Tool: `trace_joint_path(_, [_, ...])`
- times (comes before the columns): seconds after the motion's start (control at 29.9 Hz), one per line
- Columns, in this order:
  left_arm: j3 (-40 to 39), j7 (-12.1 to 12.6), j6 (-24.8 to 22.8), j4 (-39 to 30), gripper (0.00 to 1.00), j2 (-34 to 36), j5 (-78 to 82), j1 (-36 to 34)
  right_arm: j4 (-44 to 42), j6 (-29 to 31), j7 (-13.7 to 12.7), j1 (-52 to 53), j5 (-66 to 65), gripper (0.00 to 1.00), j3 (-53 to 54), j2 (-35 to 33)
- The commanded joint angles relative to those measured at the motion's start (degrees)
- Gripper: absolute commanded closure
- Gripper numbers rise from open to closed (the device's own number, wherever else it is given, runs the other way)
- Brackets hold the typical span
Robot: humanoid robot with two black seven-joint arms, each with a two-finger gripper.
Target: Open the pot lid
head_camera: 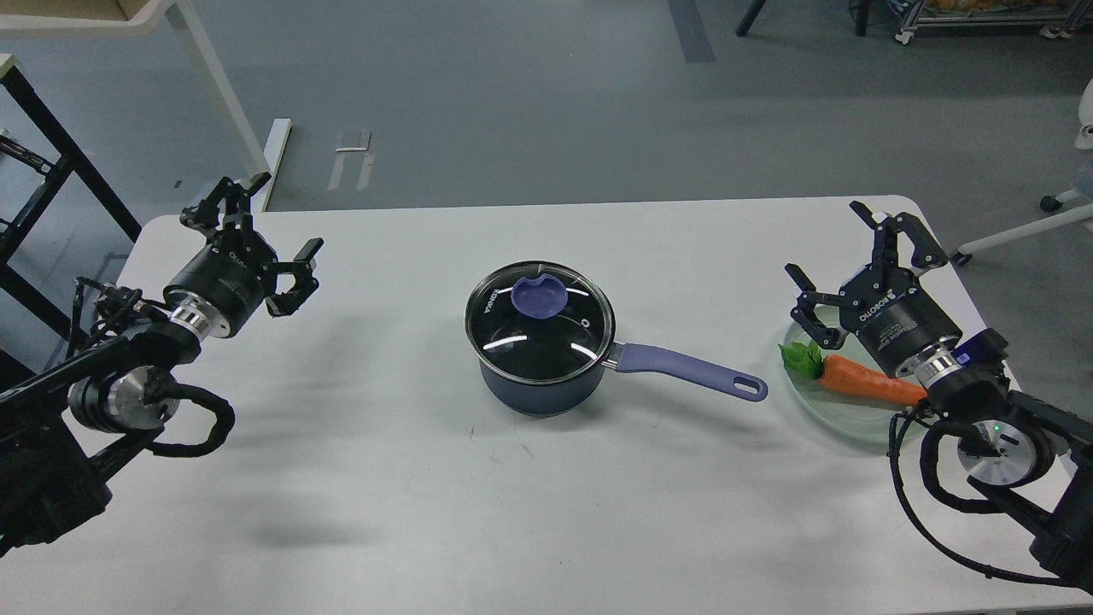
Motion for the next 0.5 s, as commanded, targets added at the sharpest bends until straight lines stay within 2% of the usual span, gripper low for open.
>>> trace_joint_path(0.0, [0.25,-0.12,-0.29,-0.28,0.01,0.43,1.13,-0.13,0.13,-0.11,0.0,0.02,-0.02,0.0,0.05,-0.18])
trace_joint_path(0.3, [1.92,0.24,-0.03,1.91,0.01,2.19,2.01,-4.35,1.71,-0.73,0.0,1.77,-1.6,0.0,0.93,-3.69])
trace_joint_path(0.47, [1.84,-1.26,-0.56,5.26,0.01,2.1,2.36,-6.89,6.54,-0.82,0.0,9.85,-13.61,0.0,0.66,-10.98])
